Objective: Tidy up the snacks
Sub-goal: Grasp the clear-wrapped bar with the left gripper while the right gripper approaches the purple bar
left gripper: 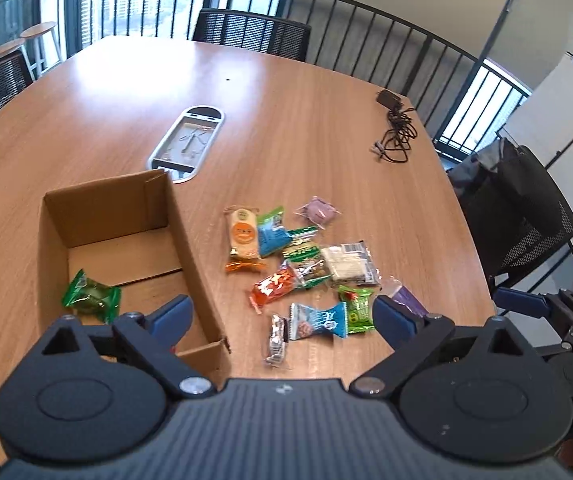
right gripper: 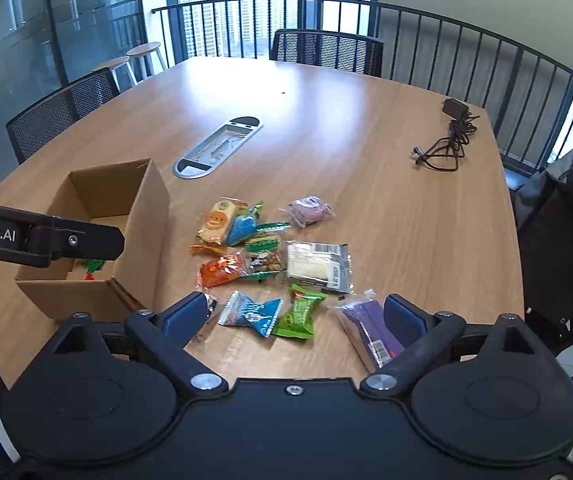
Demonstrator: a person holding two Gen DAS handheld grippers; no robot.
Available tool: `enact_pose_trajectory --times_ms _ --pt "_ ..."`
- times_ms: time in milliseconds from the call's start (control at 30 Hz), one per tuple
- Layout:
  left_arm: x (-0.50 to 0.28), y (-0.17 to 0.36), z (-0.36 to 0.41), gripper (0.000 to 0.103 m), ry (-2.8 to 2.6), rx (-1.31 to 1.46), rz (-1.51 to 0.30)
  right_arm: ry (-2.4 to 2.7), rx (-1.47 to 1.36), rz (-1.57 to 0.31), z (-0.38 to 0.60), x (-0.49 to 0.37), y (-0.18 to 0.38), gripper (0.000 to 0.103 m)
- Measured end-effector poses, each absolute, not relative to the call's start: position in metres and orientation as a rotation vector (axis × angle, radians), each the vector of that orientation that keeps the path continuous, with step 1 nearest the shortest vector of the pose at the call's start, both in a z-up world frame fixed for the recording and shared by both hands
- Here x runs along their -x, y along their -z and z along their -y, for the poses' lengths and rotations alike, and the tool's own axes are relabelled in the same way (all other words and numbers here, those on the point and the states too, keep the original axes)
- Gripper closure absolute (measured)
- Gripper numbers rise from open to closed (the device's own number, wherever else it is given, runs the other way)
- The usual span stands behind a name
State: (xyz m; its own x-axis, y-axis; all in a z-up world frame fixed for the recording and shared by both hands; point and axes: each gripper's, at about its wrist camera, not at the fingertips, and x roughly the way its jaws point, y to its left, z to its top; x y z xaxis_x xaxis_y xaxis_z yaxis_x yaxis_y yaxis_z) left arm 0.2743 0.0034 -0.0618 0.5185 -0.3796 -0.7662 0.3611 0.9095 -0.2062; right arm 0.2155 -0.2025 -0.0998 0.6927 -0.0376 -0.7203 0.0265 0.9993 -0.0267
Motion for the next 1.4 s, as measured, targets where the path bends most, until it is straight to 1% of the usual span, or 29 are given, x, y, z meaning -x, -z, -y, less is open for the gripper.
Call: enact_pose_trajectory --times_ms 200,267,433,467,767,933,1067,1400 --pt "-0.277 0.069 0.017 0.022 0.494 -0.001 -0.948 0.068 -0.010 -0.824 0.219 -0.213 0.104 0.018" --pt "-0.279 0.074 0.022 0.028 0.496 -0.009 -0.964 0.078 -0.015 -0.831 0.224 -0.212 0.106 0.018" --pt "-0.286 0.090 0.037 0.031 0.495 -0.044 -1.012 0.102 -0.032 -0.862 0.237 -0.213 0.114 0.021" --pt "-0.287 0.093 0.039 0.033 0.494 -0.048 -1.025 0.106 -0.033 -0.871 0.239 -0.213 0.116 0.021" --pt "-0.299 0.122 0.061 0.045 0.501 -0.092 -1.122 0.130 -0.046 -0.942 0.259 -0.222 0.135 0.026" --pt "-0.305 0.139 0.072 0.047 0.485 -0.119 -1.168 0.135 -0.039 -0.978 0.266 -0.230 0.146 0.028" --pt "-0.308 0.148 0.077 0.048 0.479 -0.133 -1.190 0.135 -0.054 -1.014 0.271 -0.236 0.156 0.038" --pt "-0.317 0.175 0.079 0.054 0.414 -0.117 -1.231 0.150 -0.036 -1.066 0.277 -0.243 0.175 0.040"
